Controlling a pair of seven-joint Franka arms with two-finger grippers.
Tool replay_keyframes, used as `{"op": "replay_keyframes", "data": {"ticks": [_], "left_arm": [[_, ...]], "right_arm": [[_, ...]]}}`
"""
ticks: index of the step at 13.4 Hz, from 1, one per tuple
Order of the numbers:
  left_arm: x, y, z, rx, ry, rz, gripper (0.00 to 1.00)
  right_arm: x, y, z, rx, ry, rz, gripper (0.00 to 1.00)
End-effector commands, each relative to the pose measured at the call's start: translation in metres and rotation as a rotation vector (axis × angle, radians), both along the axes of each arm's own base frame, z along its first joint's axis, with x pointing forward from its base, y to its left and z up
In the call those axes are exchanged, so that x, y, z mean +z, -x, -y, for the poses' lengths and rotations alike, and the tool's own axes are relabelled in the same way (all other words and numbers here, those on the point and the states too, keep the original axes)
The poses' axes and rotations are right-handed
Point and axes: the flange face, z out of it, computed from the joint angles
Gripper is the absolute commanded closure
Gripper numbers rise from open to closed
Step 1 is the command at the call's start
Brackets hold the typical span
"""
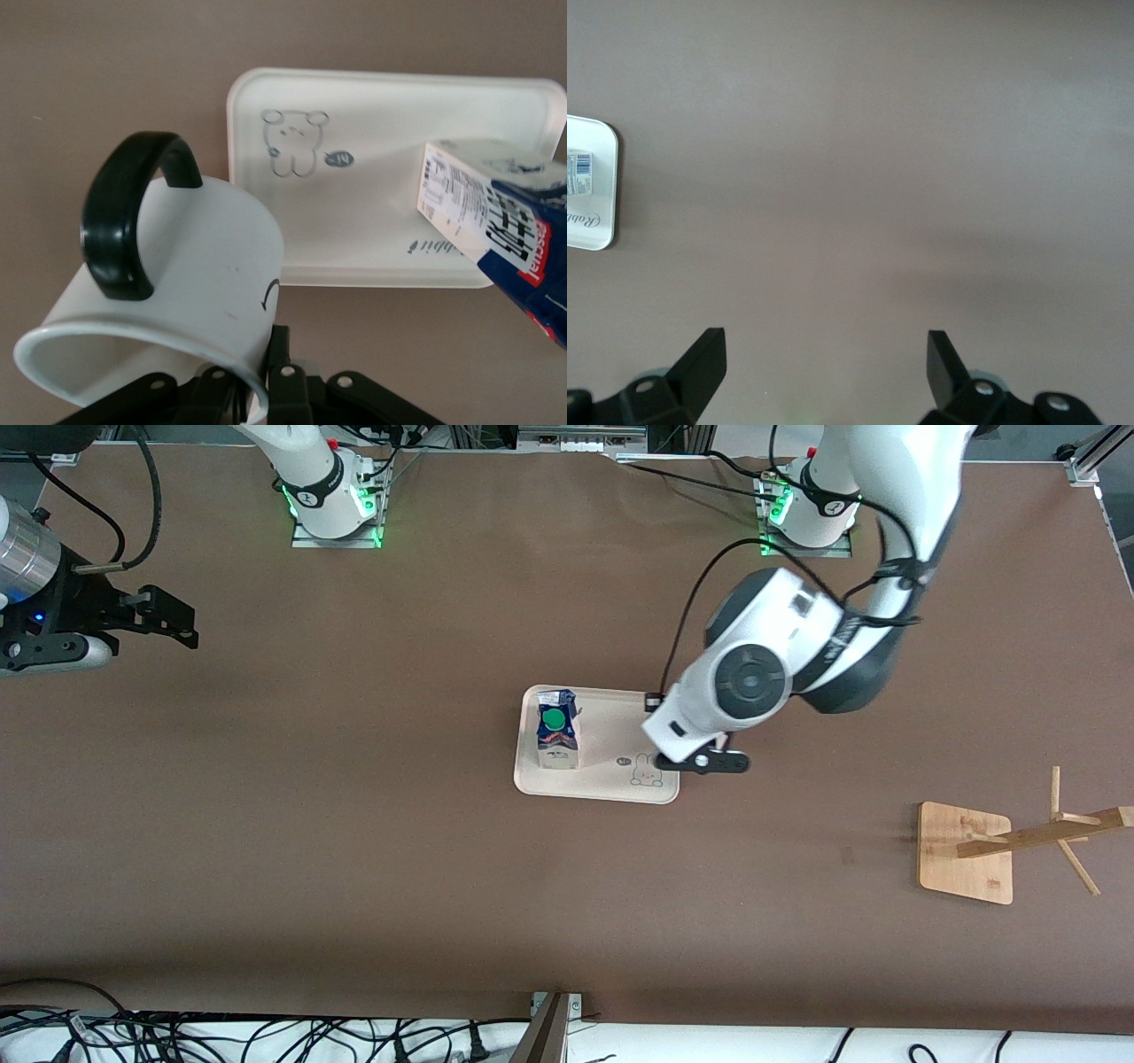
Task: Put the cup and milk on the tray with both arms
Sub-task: 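Carry the mug over the tray beside the carton with the left gripper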
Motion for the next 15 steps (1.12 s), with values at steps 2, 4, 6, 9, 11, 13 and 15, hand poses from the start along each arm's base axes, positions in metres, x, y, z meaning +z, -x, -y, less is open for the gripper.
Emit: {"op": "replay_keyframes", "data": {"ticks": [2,4,6,9,11,13,15], "left_arm": [[-0.036,0.000,0.039,-0.046,0.005,0.035,1.00],[-0.057,-0.005,0.050,-0.030,0.017,0.086,1.00],[-0.060,-0.007,0.049,0.022,0.013,0.087,1.00],[-0.078,-0.008,0.046,0.091,0.003,0.048,1.00],[-0.073,-0.012,0.040,0.123,0.001,0.049,1.00],[-0.081,-0.009,0.045,0.132,-0.007,0.041,1.00],[-0.089,-0.007,0.045,0.133,-0.011,0.033,1.00]], "right_arm": [[0.005,-0.002,0.001,-0.007,-0.002,0.006,0.00],[0.005,-0.001,0.000,-0.005,-0.004,0.006,0.00],[0.005,-0.001,0.000,-0.005,-0.004,0.006,0.00],[0.005,-0.001,0.000,-0.005,-0.004,0.006,0.00],[0.005,-0.001,0.000,-0.005,-0.004,0.006,0.00],[0.005,-0.001,0.000,-0.005,-0.004,0.006,0.00],[0.005,-0.001,0.000,-0.005,-0.004,0.006,0.00]]}}
